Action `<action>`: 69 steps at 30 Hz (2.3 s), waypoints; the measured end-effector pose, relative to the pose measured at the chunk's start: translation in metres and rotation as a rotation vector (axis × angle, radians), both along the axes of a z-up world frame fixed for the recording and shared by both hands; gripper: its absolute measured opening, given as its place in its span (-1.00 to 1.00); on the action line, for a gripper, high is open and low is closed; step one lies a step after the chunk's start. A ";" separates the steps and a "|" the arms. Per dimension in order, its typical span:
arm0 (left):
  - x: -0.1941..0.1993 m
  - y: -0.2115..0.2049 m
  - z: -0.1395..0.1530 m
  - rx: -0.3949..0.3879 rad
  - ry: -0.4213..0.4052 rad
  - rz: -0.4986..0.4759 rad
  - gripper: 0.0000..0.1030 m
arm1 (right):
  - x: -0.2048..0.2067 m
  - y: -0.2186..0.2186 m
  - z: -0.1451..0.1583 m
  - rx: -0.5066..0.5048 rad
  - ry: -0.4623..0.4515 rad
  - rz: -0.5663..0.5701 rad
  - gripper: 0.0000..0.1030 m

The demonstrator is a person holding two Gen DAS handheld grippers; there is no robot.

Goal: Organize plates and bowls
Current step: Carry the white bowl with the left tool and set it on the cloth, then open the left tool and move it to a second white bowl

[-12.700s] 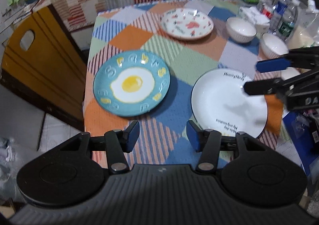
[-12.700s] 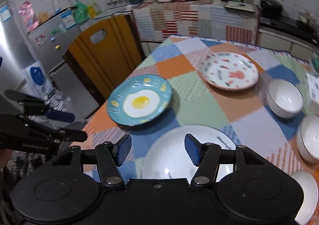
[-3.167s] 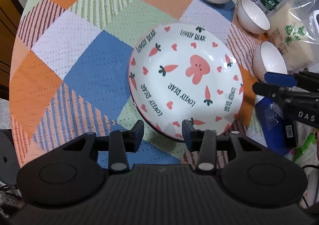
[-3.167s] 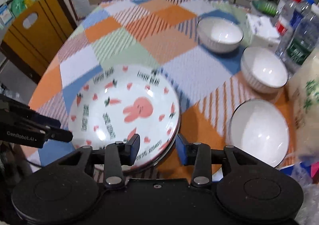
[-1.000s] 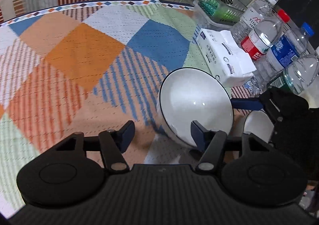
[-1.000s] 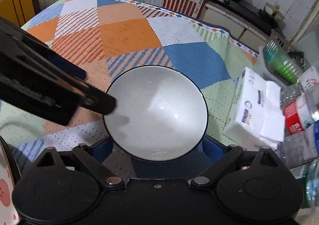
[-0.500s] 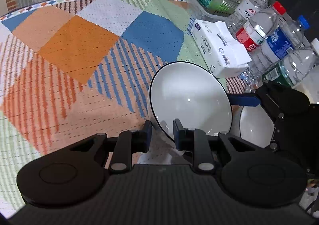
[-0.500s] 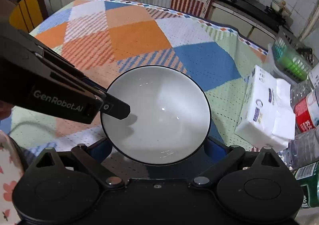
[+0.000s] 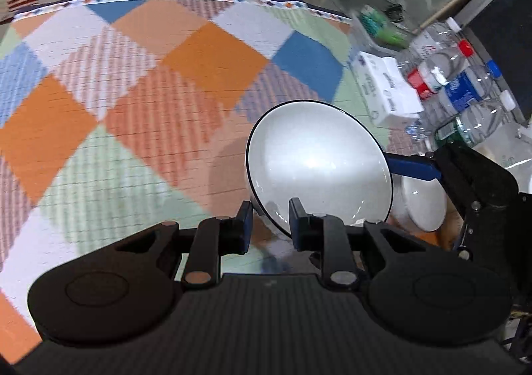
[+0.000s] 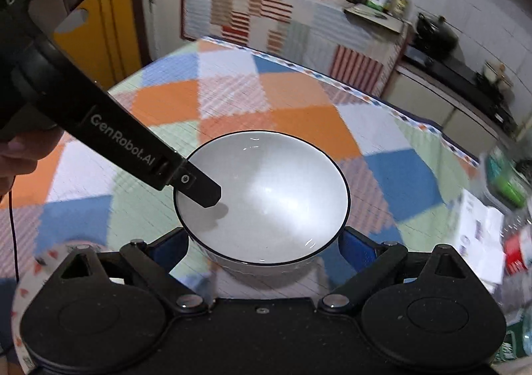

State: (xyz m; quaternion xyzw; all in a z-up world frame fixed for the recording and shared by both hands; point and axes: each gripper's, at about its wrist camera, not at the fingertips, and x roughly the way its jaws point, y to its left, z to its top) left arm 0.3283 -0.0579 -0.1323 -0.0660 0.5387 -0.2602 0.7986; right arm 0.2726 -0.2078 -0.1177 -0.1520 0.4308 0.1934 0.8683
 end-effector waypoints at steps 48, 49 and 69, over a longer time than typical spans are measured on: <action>-0.072 0.014 0.066 0.221 -0.115 -0.122 0.61 | -0.076 -0.006 0.037 -0.012 0.030 -0.264 0.92; -0.075 0.012 0.070 0.200 -0.113 -0.134 0.61 | -0.082 -0.011 0.040 -0.001 0.024 -0.284 0.92; -0.085 -0.105 0.063 0.117 -0.124 -0.319 0.62 | -0.143 -0.114 0.022 0.171 -0.111 -0.607 0.92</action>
